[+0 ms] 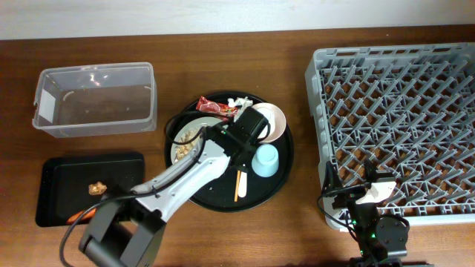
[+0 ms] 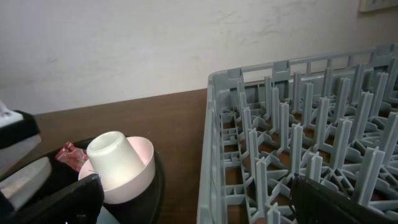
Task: Sort waste into correct bins and load items into the dishwasher rack
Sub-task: 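Lift the plate left and tip the rice onto the black tray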
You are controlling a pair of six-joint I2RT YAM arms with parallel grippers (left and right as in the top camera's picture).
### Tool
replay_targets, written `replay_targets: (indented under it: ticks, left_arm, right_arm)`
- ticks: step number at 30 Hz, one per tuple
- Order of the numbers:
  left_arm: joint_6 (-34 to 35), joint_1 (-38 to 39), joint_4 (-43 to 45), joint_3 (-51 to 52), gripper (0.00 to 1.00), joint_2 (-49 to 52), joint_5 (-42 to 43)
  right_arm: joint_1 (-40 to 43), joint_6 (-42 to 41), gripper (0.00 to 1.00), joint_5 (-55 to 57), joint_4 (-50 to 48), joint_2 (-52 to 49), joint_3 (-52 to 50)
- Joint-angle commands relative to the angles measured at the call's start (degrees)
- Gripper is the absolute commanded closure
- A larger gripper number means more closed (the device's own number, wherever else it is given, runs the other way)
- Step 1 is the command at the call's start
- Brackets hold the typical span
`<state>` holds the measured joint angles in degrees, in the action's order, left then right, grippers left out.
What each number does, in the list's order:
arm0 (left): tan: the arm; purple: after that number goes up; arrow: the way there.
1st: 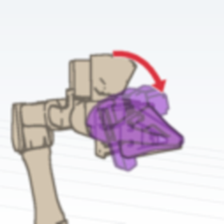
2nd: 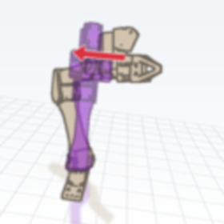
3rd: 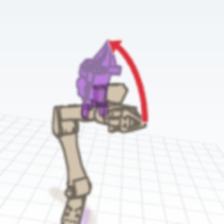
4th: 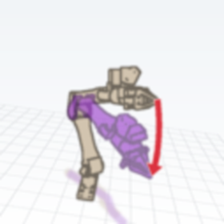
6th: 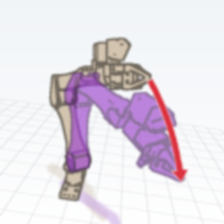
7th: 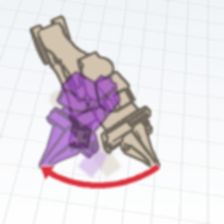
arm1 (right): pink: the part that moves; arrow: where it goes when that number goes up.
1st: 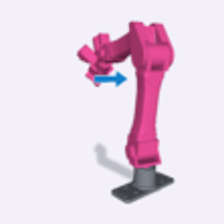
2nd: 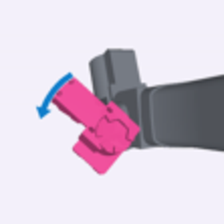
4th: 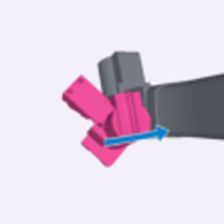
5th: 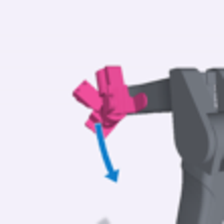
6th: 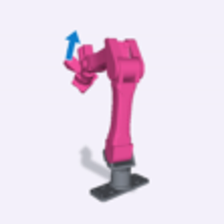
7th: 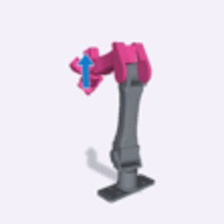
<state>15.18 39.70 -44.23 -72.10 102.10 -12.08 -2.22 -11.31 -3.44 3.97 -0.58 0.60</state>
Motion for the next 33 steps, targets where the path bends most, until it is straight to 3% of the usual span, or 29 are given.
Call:
replay_targets:
  ticks: [1, 18, 25, 33]
  left_arm:
    - [1.57, 0.07, -0.92, 0.37, 0.99, -4.83, -1.27]
    - [6.05, -1.03, -14.08, 0.39, 0.99, -18.16, -2.56]
    - [6.23, -16.15, -16.98, 0.72, 1.0, -20.5, 0.83]
    - [2.49, -33.86, -16.52, 0.83, 1.0, -20.5, 13.0]
  right_arm:
    - [0.37, 0.37, 0.01, 0.31, 0.31, 0.33, -0.28]
    - [0.37, 0.37, 0.01, 0.31, 0.31, 0.33, -0.28]
    - [0.37, 0.37, 0.01, 0.31, 0.31, 0.33, -0.28]
    - [0.37, 0.37, 0.01, 0.31, 0.31, 0.33, -0.28]
